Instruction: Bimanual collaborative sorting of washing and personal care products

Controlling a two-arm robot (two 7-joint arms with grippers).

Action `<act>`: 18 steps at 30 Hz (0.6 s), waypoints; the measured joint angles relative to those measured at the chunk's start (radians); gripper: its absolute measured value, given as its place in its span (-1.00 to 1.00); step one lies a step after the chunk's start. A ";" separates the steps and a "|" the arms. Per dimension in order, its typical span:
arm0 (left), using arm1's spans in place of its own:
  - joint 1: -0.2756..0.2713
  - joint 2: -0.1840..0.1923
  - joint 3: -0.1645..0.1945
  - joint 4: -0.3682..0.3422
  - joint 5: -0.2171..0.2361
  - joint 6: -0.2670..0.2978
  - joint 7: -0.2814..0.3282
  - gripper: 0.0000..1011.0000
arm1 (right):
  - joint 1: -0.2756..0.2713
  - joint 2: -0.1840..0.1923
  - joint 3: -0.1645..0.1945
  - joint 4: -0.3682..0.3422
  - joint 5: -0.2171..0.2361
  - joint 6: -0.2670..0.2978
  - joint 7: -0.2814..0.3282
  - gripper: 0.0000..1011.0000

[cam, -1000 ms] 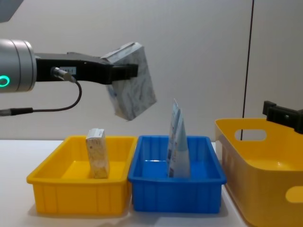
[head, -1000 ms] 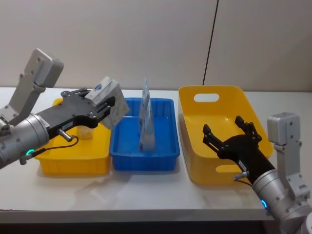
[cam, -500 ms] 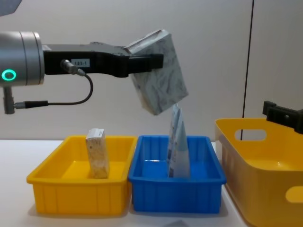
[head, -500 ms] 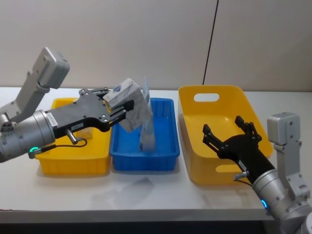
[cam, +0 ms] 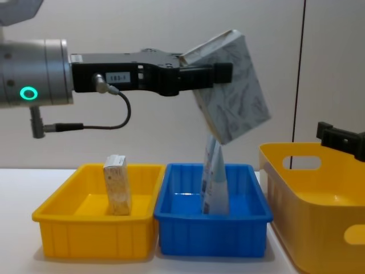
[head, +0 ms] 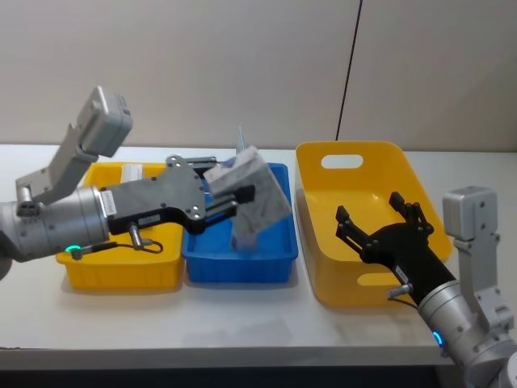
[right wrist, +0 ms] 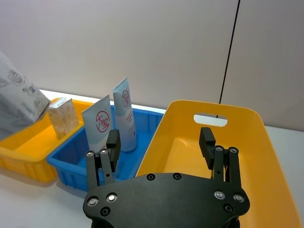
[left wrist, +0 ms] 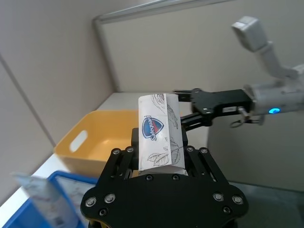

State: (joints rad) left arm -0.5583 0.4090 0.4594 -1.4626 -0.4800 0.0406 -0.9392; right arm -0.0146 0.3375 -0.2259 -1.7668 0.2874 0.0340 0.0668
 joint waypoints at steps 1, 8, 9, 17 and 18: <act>0.000 0.000 0.000 0.000 0.000 0.000 0.000 -0.25 | 0.000 0.000 0.000 0.000 0.000 0.000 0.000 0.98; -0.044 -0.021 0.048 0.063 -0.019 -0.048 -0.107 -0.25 | 0.000 0.000 0.000 0.000 0.000 0.000 0.000 0.98; -0.046 -0.023 0.051 0.067 -0.020 -0.052 -0.117 -0.25 | 0.000 0.000 0.000 0.000 0.000 0.000 0.000 0.98; -0.079 -0.042 0.093 0.116 -0.031 -0.089 -0.195 -0.25 | 0.000 0.000 0.000 0.000 0.000 0.000 0.000 0.98; -0.081 -0.043 0.096 0.118 -0.032 -0.091 -0.201 -0.25 | 0.000 0.000 0.000 0.000 0.000 0.000 0.000 0.98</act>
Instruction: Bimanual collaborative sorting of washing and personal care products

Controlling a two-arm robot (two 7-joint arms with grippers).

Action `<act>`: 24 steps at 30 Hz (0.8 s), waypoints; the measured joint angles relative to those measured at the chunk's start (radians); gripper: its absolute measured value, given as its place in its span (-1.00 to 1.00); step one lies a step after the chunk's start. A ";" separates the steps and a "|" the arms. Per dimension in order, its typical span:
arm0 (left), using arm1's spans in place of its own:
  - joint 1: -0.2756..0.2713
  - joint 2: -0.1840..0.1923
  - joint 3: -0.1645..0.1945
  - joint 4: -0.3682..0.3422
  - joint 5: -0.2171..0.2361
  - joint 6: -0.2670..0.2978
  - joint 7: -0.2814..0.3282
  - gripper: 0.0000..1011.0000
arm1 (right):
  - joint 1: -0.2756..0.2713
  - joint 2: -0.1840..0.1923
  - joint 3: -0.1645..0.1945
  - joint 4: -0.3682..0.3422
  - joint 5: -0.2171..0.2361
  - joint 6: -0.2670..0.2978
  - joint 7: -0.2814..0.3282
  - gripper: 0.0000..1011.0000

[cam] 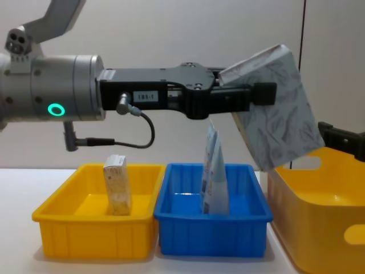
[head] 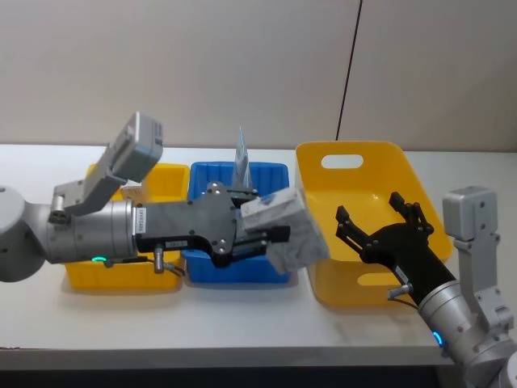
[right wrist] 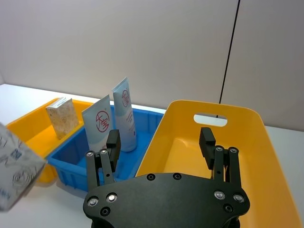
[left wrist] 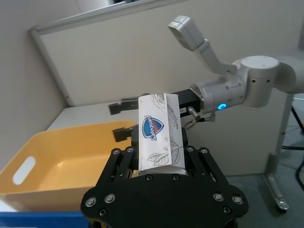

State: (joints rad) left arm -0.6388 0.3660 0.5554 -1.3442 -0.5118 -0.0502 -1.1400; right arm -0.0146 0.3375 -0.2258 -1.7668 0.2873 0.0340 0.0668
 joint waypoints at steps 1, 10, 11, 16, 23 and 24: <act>-0.002 -0.001 0.004 0.003 -0.001 -0.002 -0.004 -0.25 | 0.000 0.000 0.000 0.000 0.000 0.000 0.000 0.98; -0.020 -0.008 0.029 0.027 -0.005 -0.022 -0.045 -0.25 | 0.000 0.000 0.000 0.000 0.000 0.000 0.000 0.98; -0.020 -0.008 0.029 0.027 -0.005 -0.022 -0.045 -0.25 | 0.000 0.000 0.000 0.000 0.000 0.000 0.000 0.98; -0.024 -0.009 0.036 0.032 -0.007 -0.027 -0.054 -0.25 | 0.000 0.000 0.000 0.000 0.000 0.000 0.000 0.98; -0.017 0.007 0.034 0.024 -0.013 -0.029 -0.048 -0.25 | 0.000 0.000 0.000 0.000 0.000 0.000 0.000 0.98; -0.017 0.007 0.034 0.024 -0.013 -0.029 -0.048 -0.25 | 0.000 0.000 0.000 0.000 0.000 0.000 0.000 0.98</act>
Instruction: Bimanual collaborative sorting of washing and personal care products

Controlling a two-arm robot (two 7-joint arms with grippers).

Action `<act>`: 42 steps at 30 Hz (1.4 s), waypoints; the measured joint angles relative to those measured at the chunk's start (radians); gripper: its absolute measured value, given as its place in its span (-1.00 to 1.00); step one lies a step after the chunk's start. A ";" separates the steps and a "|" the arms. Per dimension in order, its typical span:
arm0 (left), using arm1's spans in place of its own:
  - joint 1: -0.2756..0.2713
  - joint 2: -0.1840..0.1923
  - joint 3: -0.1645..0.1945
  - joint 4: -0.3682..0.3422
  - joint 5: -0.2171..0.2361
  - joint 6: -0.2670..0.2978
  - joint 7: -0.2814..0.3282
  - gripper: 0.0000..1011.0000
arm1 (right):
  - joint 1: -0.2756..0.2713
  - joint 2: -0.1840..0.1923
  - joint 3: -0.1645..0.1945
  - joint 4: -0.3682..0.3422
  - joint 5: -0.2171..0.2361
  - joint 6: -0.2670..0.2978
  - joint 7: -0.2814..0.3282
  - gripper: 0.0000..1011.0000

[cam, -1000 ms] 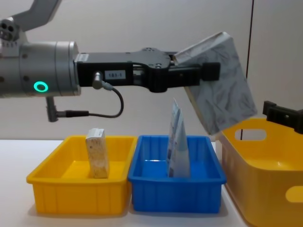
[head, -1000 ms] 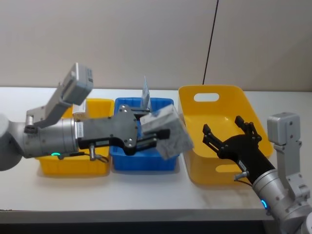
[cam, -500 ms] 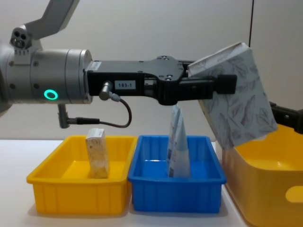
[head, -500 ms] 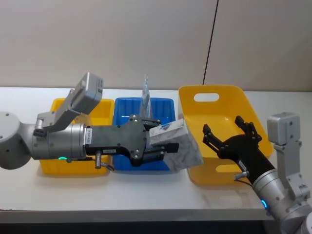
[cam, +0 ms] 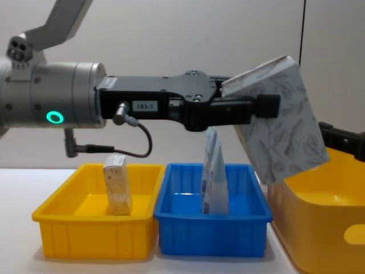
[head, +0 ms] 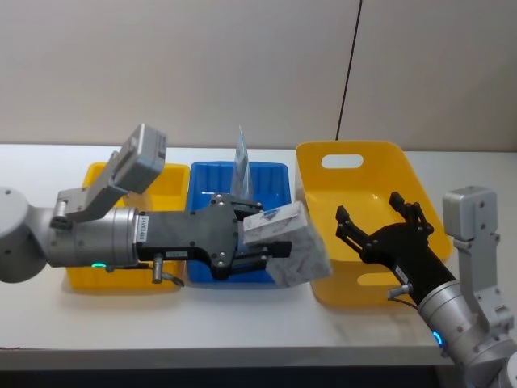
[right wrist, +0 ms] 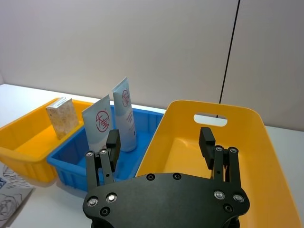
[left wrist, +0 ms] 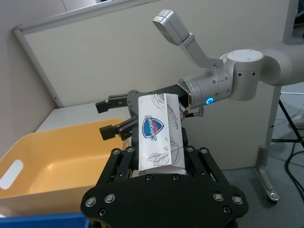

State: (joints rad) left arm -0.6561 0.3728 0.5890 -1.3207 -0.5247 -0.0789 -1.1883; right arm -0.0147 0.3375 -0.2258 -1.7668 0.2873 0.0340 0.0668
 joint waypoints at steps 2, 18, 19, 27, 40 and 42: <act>0.005 0.008 -0.003 -0.008 -0.002 0.000 0.002 -0.25 | 0.000 0.000 0.000 0.000 0.000 0.000 0.000 0.98; 0.064 0.107 -0.026 -0.105 -0.031 0.027 0.012 -0.25 | 0.000 0.000 0.000 0.000 0.000 0.000 0.000 0.98; 0.066 0.110 -0.027 -0.108 -0.032 0.028 0.013 -0.25 | 0.000 0.000 0.000 0.000 0.000 0.000 0.000 0.98; 0.073 0.136 -0.031 -0.126 -0.040 0.032 0.013 -0.25 | 0.000 0.000 0.000 0.000 0.000 0.000 0.000 0.98; 0.065 0.146 -0.032 -0.126 -0.050 0.016 0.007 -0.25 | 0.005 0.011 0.007 -0.004 0.023 0.011 0.039 0.98; 0.064 0.147 -0.032 -0.125 -0.050 0.015 0.006 -0.25 | 0.007 0.016 0.009 -0.004 0.030 0.015 0.051 0.98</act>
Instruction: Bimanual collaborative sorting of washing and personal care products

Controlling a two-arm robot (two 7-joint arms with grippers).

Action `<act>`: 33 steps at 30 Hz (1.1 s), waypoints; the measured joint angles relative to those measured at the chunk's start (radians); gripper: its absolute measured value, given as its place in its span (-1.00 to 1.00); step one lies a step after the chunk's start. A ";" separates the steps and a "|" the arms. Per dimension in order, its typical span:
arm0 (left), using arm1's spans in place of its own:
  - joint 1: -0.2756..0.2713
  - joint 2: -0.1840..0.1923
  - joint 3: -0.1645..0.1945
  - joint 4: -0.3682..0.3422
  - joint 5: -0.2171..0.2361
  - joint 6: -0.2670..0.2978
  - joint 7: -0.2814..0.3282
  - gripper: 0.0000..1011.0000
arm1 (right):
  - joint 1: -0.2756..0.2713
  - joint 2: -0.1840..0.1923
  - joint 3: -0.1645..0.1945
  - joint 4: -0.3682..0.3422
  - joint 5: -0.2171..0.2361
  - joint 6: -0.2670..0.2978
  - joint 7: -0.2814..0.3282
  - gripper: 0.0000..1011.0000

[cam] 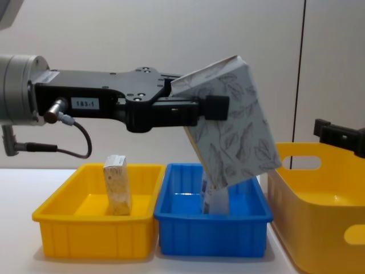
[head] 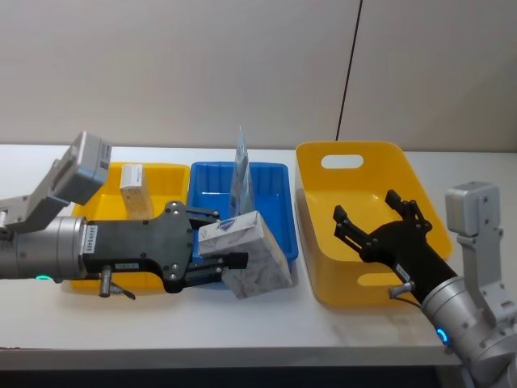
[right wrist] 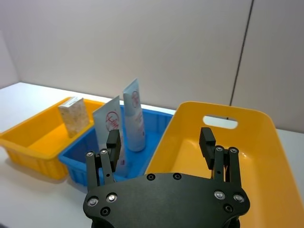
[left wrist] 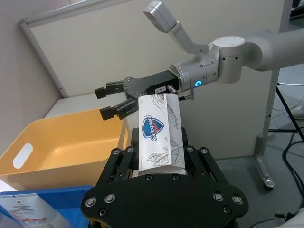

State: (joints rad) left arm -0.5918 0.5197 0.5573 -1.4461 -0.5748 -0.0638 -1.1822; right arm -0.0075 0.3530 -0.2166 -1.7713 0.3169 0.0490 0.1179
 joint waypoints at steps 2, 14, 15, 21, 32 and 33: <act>-0.001 0.001 0.000 0.000 -0.001 -0.002 -0.001 -0.25 | 0.006 0.009 0.003 -0.001 0.012 0.007 0.024 0.98; -0.004 0.003 0.001 0.002 -0.004 -0.007 -0.003 -0.25 | 0.069 0.076 0.009 0.007 0.092 0.063 0.179 0.98; -0.004 0.003 0.001 0.002 -0.004 -0.007 -0.004 -0.25 | 0.074 0.081 0.009 0.010 0.098 0.067 0.193 0.98; -0.004 0.003 0.001 0.002 -0.004 -0.008 -0.004 -0.25 | 0.133 0.119 -0.005 0.046 0.126 0.075 0.288 0.98; -0.005 0.004 0.001 0.002 -0.005 -0.009 -0.005 -0.25 | 0.267 0.168 -0.055 0.161 0.149 0.018 0.486 0.98; -0.005 0.004 0.001 0.002 -0.005 -0.009 -0.005 -0.25 | 0.267 0.168 -0.055 0.161 0.149 0.018 0.486 0.98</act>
State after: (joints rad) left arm -0.5969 0.5237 0.5587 -1.4443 -0.5796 -0.0732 -1.1873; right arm 0.2596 0.5209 -0.2712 -1.6107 0.4656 0.0668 0.6036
